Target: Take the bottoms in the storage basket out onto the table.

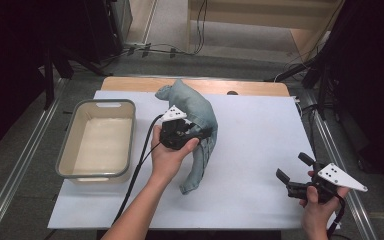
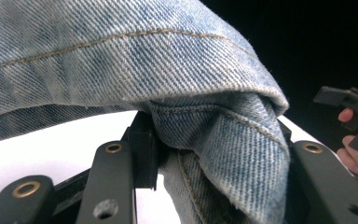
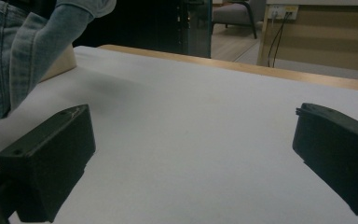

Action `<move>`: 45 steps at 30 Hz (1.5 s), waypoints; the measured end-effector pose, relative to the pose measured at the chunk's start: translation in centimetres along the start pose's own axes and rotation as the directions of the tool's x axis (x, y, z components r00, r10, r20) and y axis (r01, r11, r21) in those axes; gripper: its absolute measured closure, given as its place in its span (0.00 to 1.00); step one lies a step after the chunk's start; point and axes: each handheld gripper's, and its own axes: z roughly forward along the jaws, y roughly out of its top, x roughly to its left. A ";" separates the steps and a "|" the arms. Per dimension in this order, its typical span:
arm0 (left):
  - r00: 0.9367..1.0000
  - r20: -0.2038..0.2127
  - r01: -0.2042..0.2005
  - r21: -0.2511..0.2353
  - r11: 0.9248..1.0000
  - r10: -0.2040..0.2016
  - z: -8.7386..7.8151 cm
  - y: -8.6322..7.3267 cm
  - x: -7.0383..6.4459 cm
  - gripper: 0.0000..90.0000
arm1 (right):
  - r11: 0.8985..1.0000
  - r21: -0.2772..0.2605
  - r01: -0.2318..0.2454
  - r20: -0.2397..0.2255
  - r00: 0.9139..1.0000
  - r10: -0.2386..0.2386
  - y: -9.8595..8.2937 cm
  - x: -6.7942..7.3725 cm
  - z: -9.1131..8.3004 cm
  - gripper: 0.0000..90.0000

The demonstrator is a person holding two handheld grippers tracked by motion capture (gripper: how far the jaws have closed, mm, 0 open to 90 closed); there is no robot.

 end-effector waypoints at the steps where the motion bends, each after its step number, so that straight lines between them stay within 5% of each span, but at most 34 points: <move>1: 1.000 0.003 0.000 0.010 1.000 0.000 0.3 -0.1 -0.1 0.57 | 1.000 0.001 -0.002 0.001 1.000 0.002 0.0 0.0 0.0 0.00; 12: 1.000 -0.003 0.010 0.109 0.994 -0.009 3.3 -1.9 0.1 0.56 | 1.000 0.005 0.000 -0.008 1.000 0.000 -0.1 0.1 0.2 0.00; 25: 1.000 -0.004 0.018 0.239 0.971 -0.017 6.4 -4.2 0.5 0.56 | 1.000 0.008 -0.003 -0.009 1.000 0.003 -0.1 0.0 0.2 0.00; 33: 0.998 -0.014 0.060 0.264 0.963 -0.058 7.6 -4.8 1.1 0.56 | 1.000 0.010 -0.003 -0.013 1.000 0.003 -0.1 0.0 0.3 0.00; 39: 0.998 -0.035 0.052 0.293 0.955 -0.044 8.9 -5.5 0.9 0.56 | 1.000 0.010 -0.001 -0.011 1.000 0.001 -0.1 0.0 0.4 0.00; 45: 0.998 -0.037 0.054 0.294 0.954 -0.045 9.0 -5.6 0.9 0.55 | 1.000 0.015 -0.001 -0.012 1.000 0.001 -0.1 0.1 0.4 0.00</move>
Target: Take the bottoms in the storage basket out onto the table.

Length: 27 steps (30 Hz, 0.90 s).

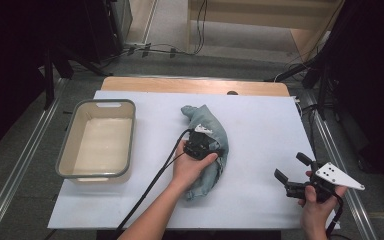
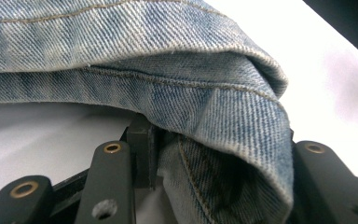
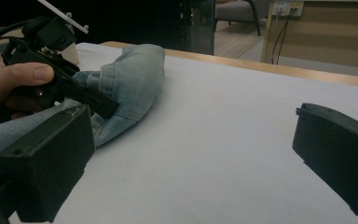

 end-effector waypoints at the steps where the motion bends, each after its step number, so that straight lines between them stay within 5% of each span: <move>1: 1.000 -0.002 0.002 0.001 1.000 -0.002 0.0 0.0 0.0 0.55 | 1.000 0.003 0.000 0.000 1.000 0.000 0.0 0.0 0.0 0.00; 7: 0.999 0.030 0.032 0.007 0.999 -0.033 0.2 0.1 0.3 0.50 | 1.000 0.005 0.001 -0.003 1.000 -0.001 -0.1 0.0 0.2 0.00; 11: 0.998 0.058 0.018 0.014 1.000 -0.019 -0.1 0.1 0.4 0.31 | 1.000 0.006 0.002 -0.002 1.000 -0.002 -0.1 0.0 0.2 0.00; 13: 0.998 0.059 0.012 -0.008 1.000 -0.012 -0.6 0.4 0.2 0.14 | 1.000 0.006 -0.002 0.000 1.000 0.002 -0.1 0.0 0.1 0.00; 16: 0.997 0.072 -0.003 -0.049 0.999 0.006 -1.9 0.8 -0.1 0.03 | 1.000 0.006 -0.002 0.002 1.000 0.002 -0.1 -0.1 0.1 0.00; 19: 0.990 0.138 -0.010 -0.077 0.997 0.021 -3.3 1.2 -0.7 0.00 | 1.000 0.004 -0.005 0.000 1.000 0.005 -0.2 -0.1 0.1 0.00; 24: 0.984 0.147 -0.081 -0.101 0.992 0.096 -5.4 1.1 -2.3 0.00 | 1.000 0.009 -0.011 0.002 1.000 0.011 -0.2 -0.2 0.1 0.00; 27: 0.983 0.147 -0.089 -0.137 0.987 0.109 -6.6 1.0 -2.6 0.00 | 1.000 0.010 -0.014 0.001 1.000 0.014 -0.3 -0.3 0.1 0.00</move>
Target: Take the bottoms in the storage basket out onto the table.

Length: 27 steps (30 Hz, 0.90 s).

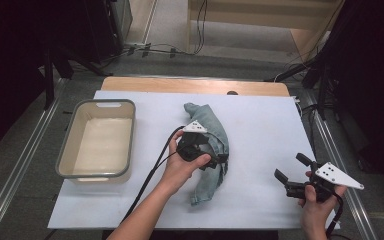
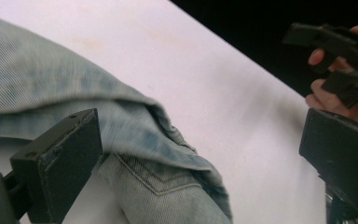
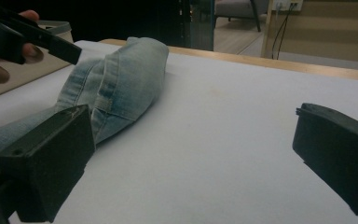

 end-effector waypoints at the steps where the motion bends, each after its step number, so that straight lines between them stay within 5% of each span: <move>1: 1.000 -0.004 -0.005 -0.015 1.000 0.005 -0.6 0.0 -0.1 0.00 | 1.000 0.000 0.001 0.000 1.000 -0.001 0.0 0.0 0.0 0.00; 17: 0.996 -0.069 -0.069 -0.110 0.992 0.061 -7.5 -1.4 -0.5 0.00 | 1.000 0.020 0.007 -0.007 1.000 -0.007 -0.2 0.3 0.4 0.00; 27: 0.987 -0.143 -0.095 -0.183 0.978 0.069 -12.7 -3.1 -0.3 0.00 | 1.000 0.023 0.003 -0.008 1.000 -0.002 -0.3 0.1 0.2 0.00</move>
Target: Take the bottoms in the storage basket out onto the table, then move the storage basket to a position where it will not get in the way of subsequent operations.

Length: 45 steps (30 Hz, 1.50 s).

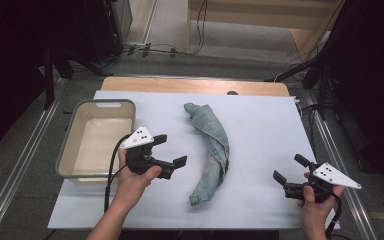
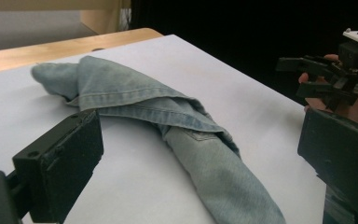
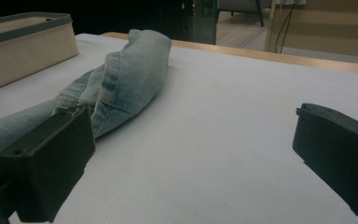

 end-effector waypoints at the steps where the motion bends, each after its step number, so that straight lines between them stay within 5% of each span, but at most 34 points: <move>1: 1.000 -0.002 0.003 -0.007 1.000 -0.003 -0.3 -0.1 0.0 0.00 | 1.000 -0.001 0.002 0.001 1.000 -0.002 0.0 0.0 -0.1 0.00; 12: 0.999 -0.042 -0.005 -0.065 0.998 0.003 -4.7 -2.4 0.3 0.00 | 1.000 -0.019 -0.002 0.007 1.000 0.002 0.2 0.3 -0.9 0.00; 16: 0.998 -0.069 -0.019 -0.049 0.999 0.015 -6.1 -3.1 0.5 0.00 | 1.000 -0.009 0.006 0.001 1.000 -0.006 0.1 0.4 -0.6 0.00; 28: 0.992 -0.124 0.027 -0.084 0.996 -0.037 -9.8 -5.4 1.9 0.01 | 1.000 0.004 0.007 -0.009 1.000 -0.007 0.1 0.7 -0.2 0.00; 33: 0.984 -0.167 0.048 -0.110 0.993 -0.066 -11.5 -6.6 2.4 0.06 | 1.000 -0.001 0.016 -0.011 1.000 -0.016 0.2 0.8 -0.2 0.00; 35: 0.983 -0.164 0.058 -0.133 0.989 -0.079 -12.2 -7.3 2.5 0.15 | 1.000 0.000 0.014 -0.008 1.000 -0.014 0.2 0.7 -0.1 0.00; 45: 0.949 -0.278 0.110 -0.156 0.982 -0.150 -15.4 -10.2 3.2 0.57 | 1.000 0.006 0.012 -0.009 1.000 -0.012 0.1 0.8 0.0 0.00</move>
